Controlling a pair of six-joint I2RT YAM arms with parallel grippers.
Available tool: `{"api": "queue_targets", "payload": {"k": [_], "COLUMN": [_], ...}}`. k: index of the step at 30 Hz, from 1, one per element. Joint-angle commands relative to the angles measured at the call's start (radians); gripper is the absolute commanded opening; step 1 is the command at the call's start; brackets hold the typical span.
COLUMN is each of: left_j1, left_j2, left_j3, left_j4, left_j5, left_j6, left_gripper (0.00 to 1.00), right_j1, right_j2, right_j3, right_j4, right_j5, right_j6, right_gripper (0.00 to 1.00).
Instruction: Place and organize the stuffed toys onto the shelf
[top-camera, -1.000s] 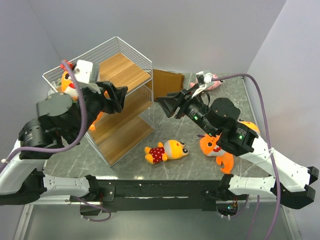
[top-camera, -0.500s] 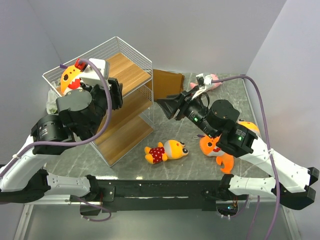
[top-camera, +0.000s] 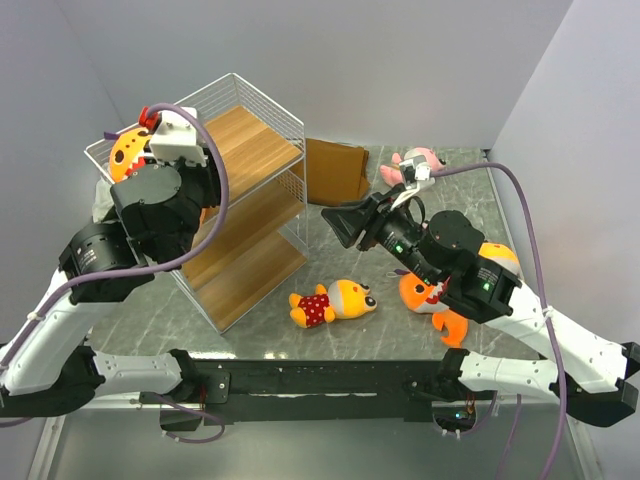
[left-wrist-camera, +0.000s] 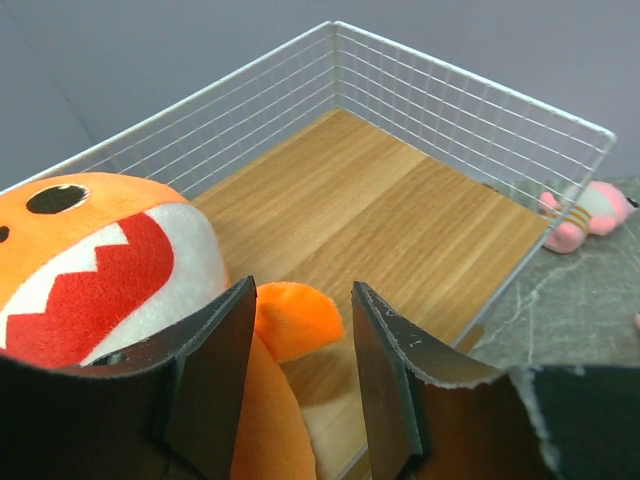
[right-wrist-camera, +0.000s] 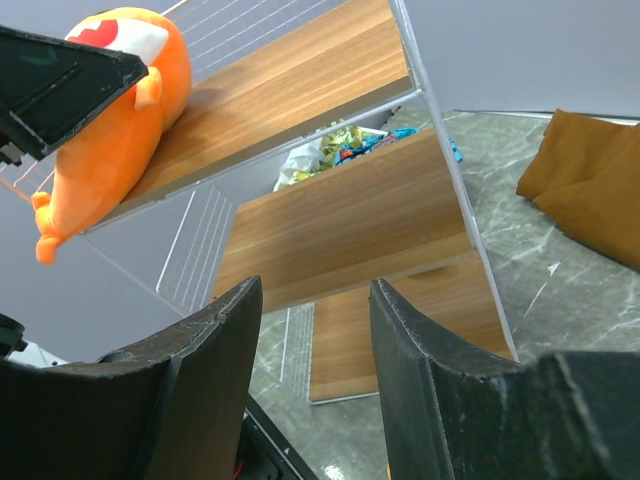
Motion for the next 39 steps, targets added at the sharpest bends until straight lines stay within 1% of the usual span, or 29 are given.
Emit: {"api": "queue_targets", "payload": {"k": [1, 4, 5, 8, 9, 11, 12, 14, 15, 16, 18, 19, 20, 21, 22, 23, 25, 26, 27, 28, 30, 31, 32, 33, 34, 36, 37, 38, 39], "left_j1": [0.044, 0.047, 0.047, 0.047, 0.047, 0.047, 0.047, 0.047, 0.047, 0.047, 0.047, 0.047, 0.047, 0.047, 0.047, 0.047, 0.047, 0.047, 0.047, 0.047, 0.046, 0.047, 0.047, 0.046, 0.047, 0.047, 0.047, 0.047, 0.047], "left_j2": [0.011, 0.028, 0.029, 0.029, 0.034, 0.044, 0.045, 0.040, 0.037, 0.032, 0.008, -0.001, -0.024, -0.037, -0.050, -0.075, -0.084, -0.089, -0.089, -0.090, -0.090, -0.090, -0.092, -0.092, -0.097, -0.109, -0.127, -0.135, -0.144], "left_j3": [0.014, 0.032, 0.032, 0.035, 0.051, 0.072, 0.089, 0.103, 0.121, 0.127, 0.129, 0.123, 0.115, 0.085, 0.065, 0.043, 0.000, -0.010, -0.032, -0.044, -0.082, -0.098, -0.110, -0.133, -0.142, -0.176, -0.187, -0.195, -0.201], "left_j4": [0.023, 0.014, 0.027, 0.046, 0.041, 0.034, 0.038, 0.049, 0.055, 0.070, 0.096, 0.122, 0.135, 0.153, 0.187, 0.202, 0.210, 0.213, 0.213, 0.215, 0.219, 0.222, 0.222, 0.222, 0.224, 0.244, 0.253, 0.259, 0.265], "left_j5": [-0.022, -0.016, 0.017, 0.068, 0.102, 0.139, 0.195, 0.267, 0.301, 0.365, 0.419, 0.482, 0.507, 0.533, 0.580, 0.614, 0.686, 0.750, 0.772, 0.794, 0.844, 0.866, 0.902, 0.910, 0.914, 0.909, 0.911, 0.912, 0.915], "left_j6": [0.051, 0.054, 0.057, 0.064, 0.063, 0.057, 0.057, 0.061, 0.063, 0.054, 0.040, 0.031, 0.025, 0.020, 0.008, 0.003, -0.009, -0.017, -0.028, -0.055, -0.092, -0.100, -0.104, -0.115, -0.121, -0.132, -0.133, -0.133, -0.135], "left_gripper": [0.49, 0.50, 0.52, 0.63, 0.71, 0.80, 0.88, 0.97, 1.00, 0.97, 0.96, 0.96, 0.97, 0.96, 0.96, 0.96, 0.96, 0.96, 0.96, 0.96, 0.96, 0.96, 0.97, 0.96, 0.96, 0.96, 0.96, 0.96, 0.96], "right_j1": [-0.001, -0.001, -0.001, -0.002, -0.002, -0.001, -0.001, -0.002, -0.001, -0.002, -0.013, -0.020, -0.033, -0.075, -0.100, -0.135, -0.218, -0.249, -0.279, -0.359, -0.439, -0.511, -0.552, -0.585, -0.652, -0.709, -0.741, -0.790, -0.807], "right_j2": [-0.017, -0.025, -0.027, -0.014, -0.010, -0.005, -0.007, -0.019, -0.023, -0.023, -0.022, -0.019, -0.013, -0.007, -0.002, 0.007, 0.013, 0.022, 0.029, 0.035, 0.046, 0.049, 0.050, 0.052, 0.055, 0.059, 0.065, 0.065, 0.064], "right_j3": [-0.012, -0.024, -0.026, -0.024, -0.014, -0.015, -0.027, -0.047, -0.060, -0.060, -0.057, -0.058, -0.060, -0.057, -0.054, -0.055, -0.055, -0.048, -0.032, -0.025, -0.017, -0.020, -0.026, -0.046, -0.060, -0.105, -0.122, -0.138, -0.170], "right_j4": [0.021, 0.024, 0.026, 0.014, 0.003, -0.023, -0.025, -0.020, -0.022, -0.040, -0.075, -0.115, -0.140, -0.170, -0.240, -0.273, -0.368, -0.414, -0.460, -0.544, -0.620, -0.635, -0.644, -0.652, -0.661, -0.660, -0.655, -0.649, -0.654], "right_j5": [0.013, 0.014, 0.016, 0.020, 0.022, 0.032, 0.036, 0.054, 0.060, 0.071, 0.106, 0.118, 0.131, 0.161, 0.169, 0.175, 0.261, 0.311, 0.353, 0.417, 0.451, 0.460, 0.467, 0.474, 0.480, 0.485, 0.473, 0.414, 0.369], "right_j6": [0.008, 0.008, 0.010, 0.008, 0.010, 0.020, 0.025, 0.048, 0.054, 0.060, 0.096, 0.112, 0.155, 0.187, 0.218, 0.273, 0.348, 0.390, 0.433, 0.506, 0.556, 0.588, 0.603, 0.617, 0.632, 0.643, 0.640, 0.631, 0.626], "right_gripper": [0.54, 0.54, 0.54, 0.54, 0.54, 0.54, 0.54, 0.55, 0.55, 0.56, 0.56, 0.56, 0.56, 0.57, 0.57, 0.60, 0.65, 0.66, 0.66, 0.66, 0.66, 0.66, 0.66, 0.67, 0.67, 0.67, 0.67, 0.67, 0.67]}}
